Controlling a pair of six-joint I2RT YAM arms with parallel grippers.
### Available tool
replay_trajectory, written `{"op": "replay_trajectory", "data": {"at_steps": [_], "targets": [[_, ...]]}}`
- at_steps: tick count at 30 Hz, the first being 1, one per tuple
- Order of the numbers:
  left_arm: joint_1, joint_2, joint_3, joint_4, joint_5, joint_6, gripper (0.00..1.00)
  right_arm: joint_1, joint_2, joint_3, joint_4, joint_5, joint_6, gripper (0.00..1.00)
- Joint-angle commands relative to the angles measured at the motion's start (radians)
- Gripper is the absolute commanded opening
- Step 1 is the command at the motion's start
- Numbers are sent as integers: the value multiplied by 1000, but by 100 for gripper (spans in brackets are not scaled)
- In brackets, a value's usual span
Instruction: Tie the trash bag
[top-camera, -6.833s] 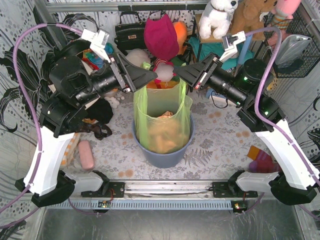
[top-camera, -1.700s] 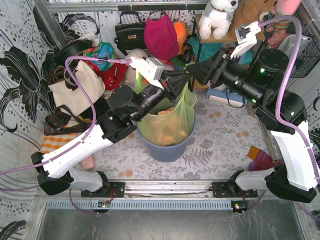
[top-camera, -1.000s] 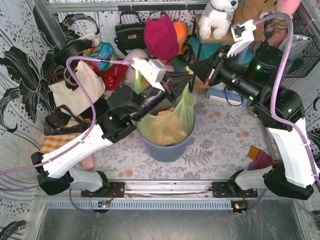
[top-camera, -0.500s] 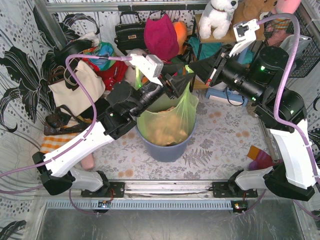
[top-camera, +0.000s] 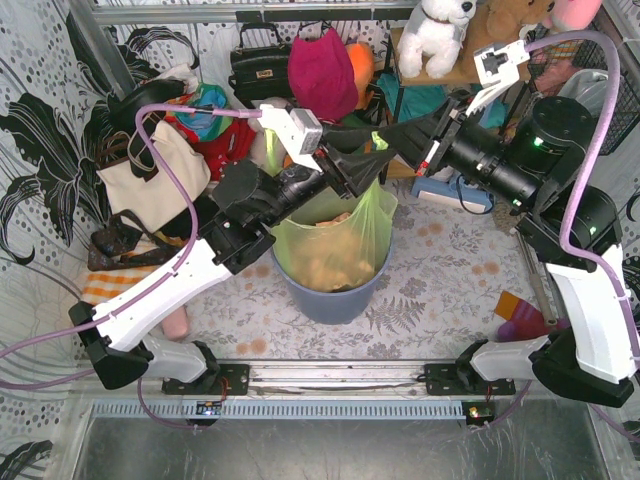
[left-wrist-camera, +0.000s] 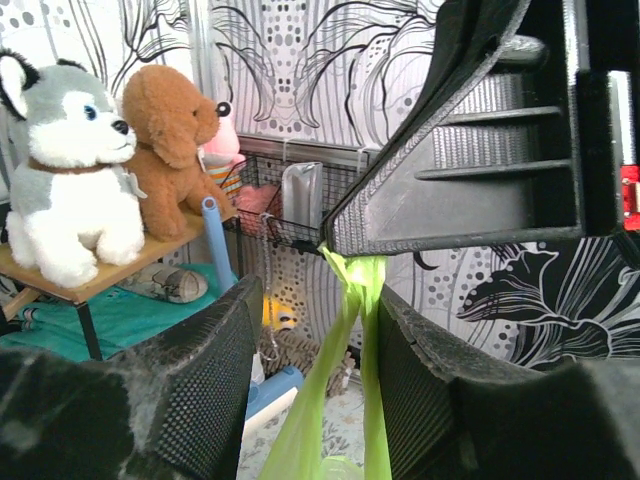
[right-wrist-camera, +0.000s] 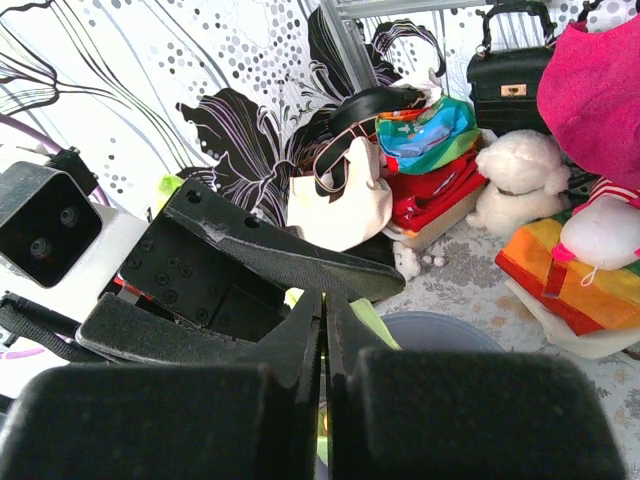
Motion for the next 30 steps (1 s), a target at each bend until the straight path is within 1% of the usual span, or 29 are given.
{"op": "replay_trajectory", "data": {"at_steps": [1,11,21,22,25,27,28,30], "targets": [[14,-29,-10,91,52,-28,55,3,-23,-7,65,-12,-6,0],[20,-27,5,96,80,-50,55,3,-34,-30,73,-19,-2,0],[20,-26,20,86,81,-62,42,3,-37,-44,79,-30,-2,0],[20,-27,22,85,81,-65,42,3,-37,-45,78,-30,-2,0],[19,-28,28,85,83,-73,49,3,-39,-54,80,-33,0,0],[19,-28,31,86,84,-79,51,3,-41,-58,80,-33,1,0],[19,-30,31,86,85,-81,51,3,-42,-59,80,-32,0,0],[20,-29,36,82,89,-83,45,3,-45,-63,81,-29,2,0]]}}
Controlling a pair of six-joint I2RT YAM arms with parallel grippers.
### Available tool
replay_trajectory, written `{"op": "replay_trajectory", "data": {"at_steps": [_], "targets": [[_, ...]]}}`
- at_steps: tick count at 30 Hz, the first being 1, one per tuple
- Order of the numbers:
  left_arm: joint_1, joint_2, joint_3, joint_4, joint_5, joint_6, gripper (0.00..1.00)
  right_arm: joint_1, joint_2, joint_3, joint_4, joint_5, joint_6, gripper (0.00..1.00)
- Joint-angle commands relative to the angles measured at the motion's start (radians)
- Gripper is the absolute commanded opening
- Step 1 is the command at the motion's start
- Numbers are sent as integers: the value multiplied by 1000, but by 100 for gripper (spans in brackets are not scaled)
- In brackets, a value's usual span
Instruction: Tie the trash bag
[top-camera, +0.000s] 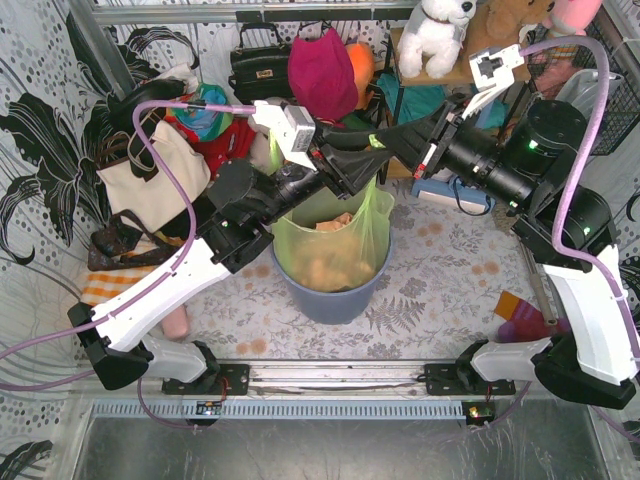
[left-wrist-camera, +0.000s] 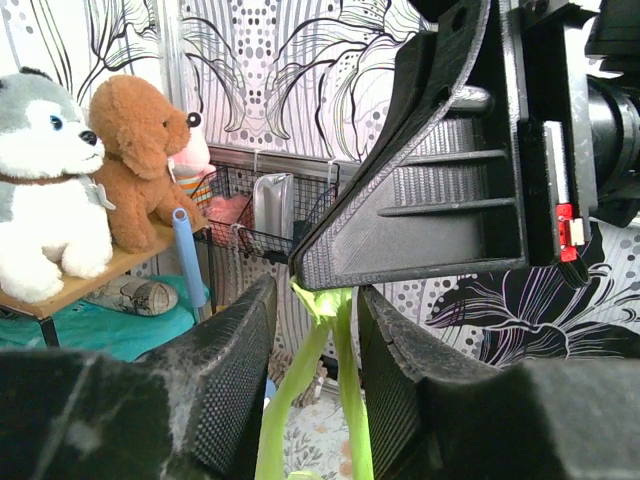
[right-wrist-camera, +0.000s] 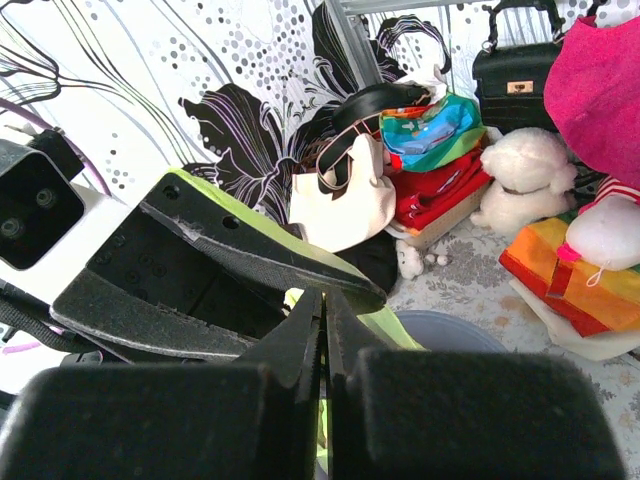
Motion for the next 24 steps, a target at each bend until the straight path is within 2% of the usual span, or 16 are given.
{"op": "replay_trajectory", "data": {"at_steps": [1,7,13,18,19,22,24], "targets": [[7,-21,44,40,16,-13,43,3,-24,-11,47,-13,2,0],[6,-19,56,26,11,-10,29,3,-25,-11,52,-20,1,0],[7,-12,80,-8,26,-6,5,2,-22,-12,58,-24,2,0],[6,-22,78,-39,69,7,1,3,-22,-3,73,-18,-12,0],[6,-27,70,-40,84,12,0,3,-20,5,79,-13,-18,2],[6,-51,29,-27,124,19,0,3,5,52,89,-16,-38,19],[6,-67,1,-16,158,18,0,3,40,102,83,-43,-56,23]]}}
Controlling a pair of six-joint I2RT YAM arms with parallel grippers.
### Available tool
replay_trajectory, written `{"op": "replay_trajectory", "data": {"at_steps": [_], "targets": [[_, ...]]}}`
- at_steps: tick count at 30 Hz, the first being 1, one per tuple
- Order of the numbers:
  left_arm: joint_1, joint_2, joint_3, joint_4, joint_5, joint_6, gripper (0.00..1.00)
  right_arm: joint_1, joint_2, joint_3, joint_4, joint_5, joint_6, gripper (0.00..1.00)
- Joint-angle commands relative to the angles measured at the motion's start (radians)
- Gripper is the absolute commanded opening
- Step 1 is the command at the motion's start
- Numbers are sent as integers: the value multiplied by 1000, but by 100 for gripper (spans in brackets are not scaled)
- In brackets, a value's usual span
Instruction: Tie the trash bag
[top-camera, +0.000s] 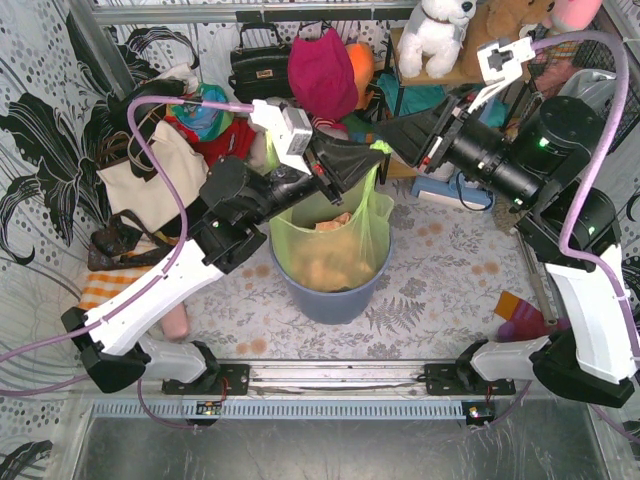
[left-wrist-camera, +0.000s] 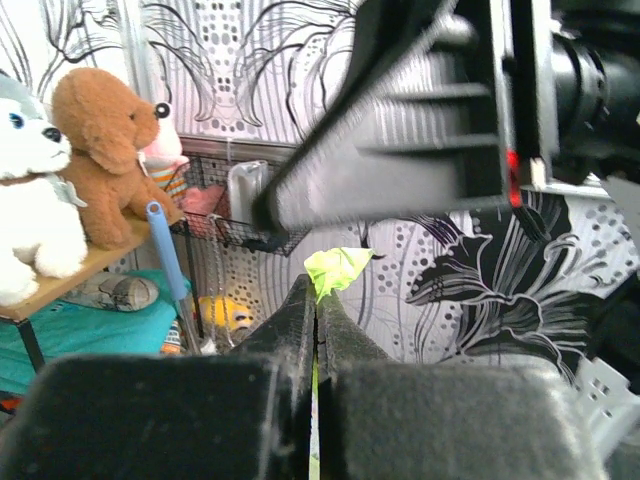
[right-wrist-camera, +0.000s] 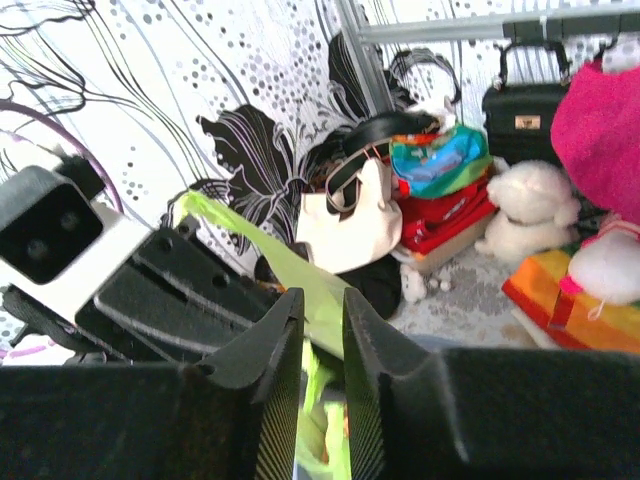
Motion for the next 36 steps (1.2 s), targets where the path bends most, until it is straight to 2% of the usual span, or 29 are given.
{"op": "replay_trajectory", "data": {"at_steps": [1,7,11,14,25,28,33,36], "targets": [[1,-61,-41,54,99,18,0,3,62,114,45,-52,-53,24],[0,-70,-40,17,244,18,0,3,231,339,-28,-233,-159,42],[0,-65,-32,-11,294,11,0,3,354,505,-71,-402,-196,51],[0,-68,-37,-26,311,11,0,3,388,502,-22,-513,-176,54],[-1,-87,-71,-55,355,1,0,11,485,460,115,-726,-112,62],[-1,-94,-77,-54,359,0,0,14,495,462,132,-737,-104,61],[-1,-97,-81,-54,358,-2,0,17,500,457,134,-728,-97,48],[-1,-96,-80,-54,360,-5,0,21,502,456,131,-711,-99,43]]}}
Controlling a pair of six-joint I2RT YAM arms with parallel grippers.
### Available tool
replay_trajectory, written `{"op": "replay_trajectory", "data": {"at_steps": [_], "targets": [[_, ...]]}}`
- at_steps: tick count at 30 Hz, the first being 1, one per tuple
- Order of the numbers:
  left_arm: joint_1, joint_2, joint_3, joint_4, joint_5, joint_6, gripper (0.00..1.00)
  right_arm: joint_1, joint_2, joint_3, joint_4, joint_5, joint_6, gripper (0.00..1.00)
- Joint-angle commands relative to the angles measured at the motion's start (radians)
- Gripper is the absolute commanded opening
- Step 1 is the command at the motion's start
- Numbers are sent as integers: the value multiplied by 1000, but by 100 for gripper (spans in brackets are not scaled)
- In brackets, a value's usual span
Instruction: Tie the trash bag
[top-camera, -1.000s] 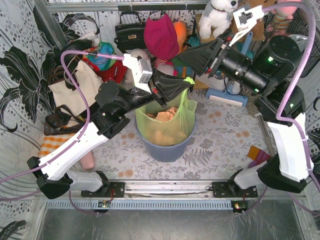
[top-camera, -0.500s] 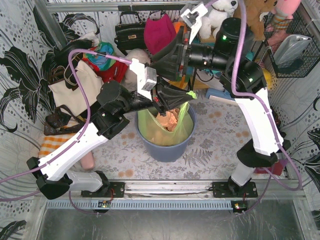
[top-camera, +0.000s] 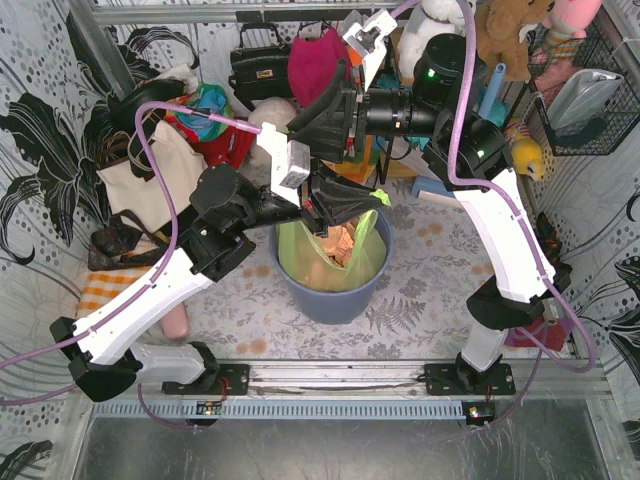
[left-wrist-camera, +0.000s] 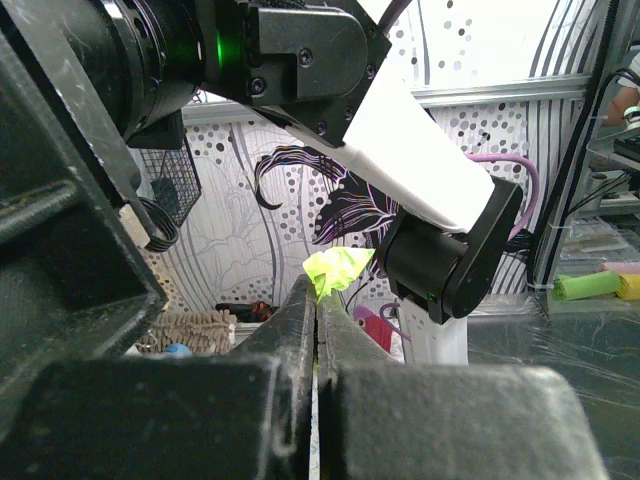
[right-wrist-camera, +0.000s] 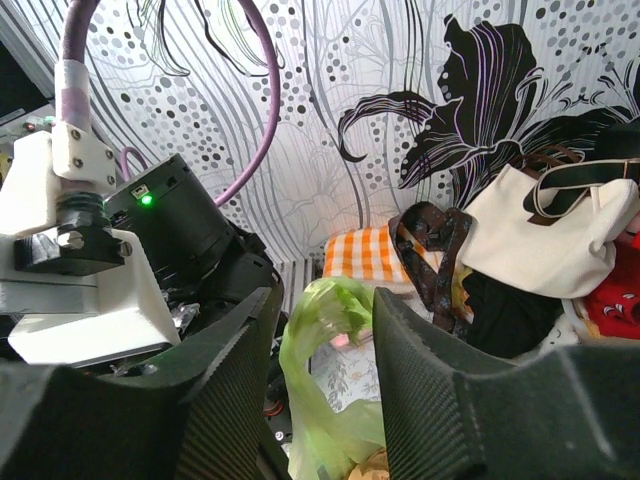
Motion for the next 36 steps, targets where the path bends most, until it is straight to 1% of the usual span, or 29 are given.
{"op": "replay_trajectory", "data": {"at_steps": [1,3,6,9,11,14,19,23,27,30,32,36], "targets": [[0,-14,-5,8,14,-7,0,12,5,-3,48,-6,11,41],[-1,-13,-5,9,11,-7,0,12,6,-3,43,0,7,35],[-1,-12,-2,9,10,-7,0,13,7,-3,41,5,5,23],[-1,-12,-2,8,5,-7,0,18,6,2,51,15,10,8],[-1,-10,1,8,4,-5,0,23,6,4,64,25,17,0],[-1,-7,7,5,-5,0,0,40,4,7,87,53,25,0],[0,-18,20,6,-67,33,0,79,14,27,123,137,31,0],[-1,-38,19,10,-120,61,0,97,1,26,108,221,40,0],[-1,-77,-24,12,-180,85,0,98,-86,-80,59,451,70,0],[-1,-122,-81,43,-242,91,0,100,-170,-168,-18,627,101,0],[-1,-152,-111,52,-281,99,0,100,-216,-229,-48,693,114,0],[0,-187,-142,44,-349,116,0,104,-300,-332,-74,774,146,0]]}}
